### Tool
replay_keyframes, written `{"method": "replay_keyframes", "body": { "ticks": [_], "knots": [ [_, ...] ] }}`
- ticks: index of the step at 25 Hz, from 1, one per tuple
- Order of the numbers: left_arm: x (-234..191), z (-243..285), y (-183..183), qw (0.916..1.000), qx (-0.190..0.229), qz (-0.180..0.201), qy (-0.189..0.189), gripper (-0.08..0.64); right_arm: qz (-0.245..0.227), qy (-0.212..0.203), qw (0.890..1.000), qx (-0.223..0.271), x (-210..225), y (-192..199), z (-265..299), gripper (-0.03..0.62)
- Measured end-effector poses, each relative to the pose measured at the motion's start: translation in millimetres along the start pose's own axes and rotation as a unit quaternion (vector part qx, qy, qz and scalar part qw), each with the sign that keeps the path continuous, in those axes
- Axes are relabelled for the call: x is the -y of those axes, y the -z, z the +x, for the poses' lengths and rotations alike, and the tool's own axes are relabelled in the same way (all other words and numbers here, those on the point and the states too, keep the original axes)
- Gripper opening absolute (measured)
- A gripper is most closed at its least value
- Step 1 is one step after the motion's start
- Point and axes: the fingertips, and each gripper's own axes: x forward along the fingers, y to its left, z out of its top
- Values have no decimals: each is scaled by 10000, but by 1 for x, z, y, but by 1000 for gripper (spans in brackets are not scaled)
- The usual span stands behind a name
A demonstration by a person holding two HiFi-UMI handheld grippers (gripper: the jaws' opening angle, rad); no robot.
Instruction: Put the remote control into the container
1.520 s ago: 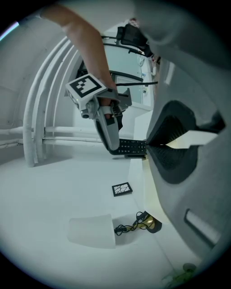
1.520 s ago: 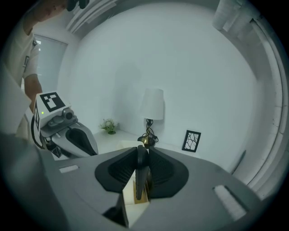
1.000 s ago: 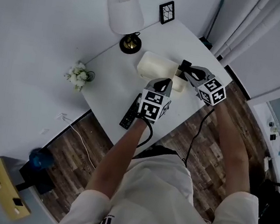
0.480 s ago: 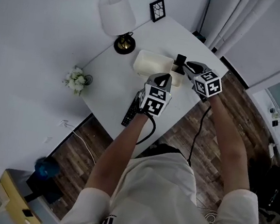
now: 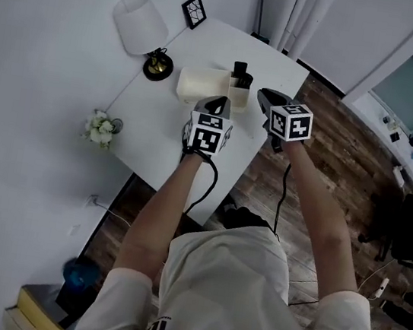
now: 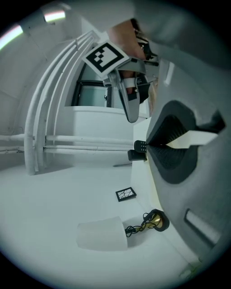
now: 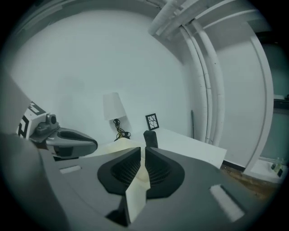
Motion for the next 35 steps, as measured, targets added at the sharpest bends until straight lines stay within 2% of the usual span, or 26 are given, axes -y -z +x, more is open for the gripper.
{"method": "replay_keyframes", "body": {
  "ticks": [8,14,19,24,27,30,33,35],
  "knots": [
    [10,-26,10,9998,63,71,193,5,148,115,9998,-12,-58,31,-34,12],
    [16,-41,22,9996,95,173,222,6,295,320,9990,59,-83,40,-51,3],
    [21,-53,36,9990,32,-220,395,6,354,356,9986,161,-102,45,-60,3],
    [22,-56,45,9992,-39,-78,399,6,249,386,9983,349,-115,54,-66,3],
    [12,-56,63,9997,-111,-122,187,6,301,395,9983,311,-120,64,-66,3],
    [-8,-56,90,9986,-365,-236,-289,22,296,402,9985,231,-124,76,-66,3],
    [-28,-58,123,9936,-705,-318,-828,92,321,390,9986,125,-131,97,-69,3],
    [-37,-59,146,9893,-963,-322,-1047,142,382,366,9986,4,-135,115,-69,3]
  ]
}}
